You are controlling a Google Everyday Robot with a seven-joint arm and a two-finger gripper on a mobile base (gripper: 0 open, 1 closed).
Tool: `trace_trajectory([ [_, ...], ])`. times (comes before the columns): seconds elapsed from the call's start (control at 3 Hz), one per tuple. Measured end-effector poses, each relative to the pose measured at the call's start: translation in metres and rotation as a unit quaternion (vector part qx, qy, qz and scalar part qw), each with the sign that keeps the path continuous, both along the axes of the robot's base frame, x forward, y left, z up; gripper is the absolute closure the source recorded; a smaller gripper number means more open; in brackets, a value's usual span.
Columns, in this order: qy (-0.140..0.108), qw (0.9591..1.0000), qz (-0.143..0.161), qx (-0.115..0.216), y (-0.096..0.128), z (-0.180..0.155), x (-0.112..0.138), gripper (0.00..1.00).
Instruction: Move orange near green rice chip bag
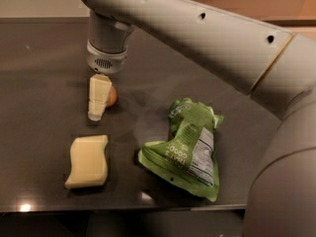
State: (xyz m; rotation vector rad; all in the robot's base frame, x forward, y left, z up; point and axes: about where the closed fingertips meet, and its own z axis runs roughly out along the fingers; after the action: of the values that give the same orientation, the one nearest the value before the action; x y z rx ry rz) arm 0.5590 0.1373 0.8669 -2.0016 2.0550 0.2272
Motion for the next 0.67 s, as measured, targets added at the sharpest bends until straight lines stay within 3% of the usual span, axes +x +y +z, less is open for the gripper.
trace_trajectory([
  [0.67, 0.009, 0.9998, 0.014, -0.012, 0.0116, -0.0129, -0.0031, 0.41],
])
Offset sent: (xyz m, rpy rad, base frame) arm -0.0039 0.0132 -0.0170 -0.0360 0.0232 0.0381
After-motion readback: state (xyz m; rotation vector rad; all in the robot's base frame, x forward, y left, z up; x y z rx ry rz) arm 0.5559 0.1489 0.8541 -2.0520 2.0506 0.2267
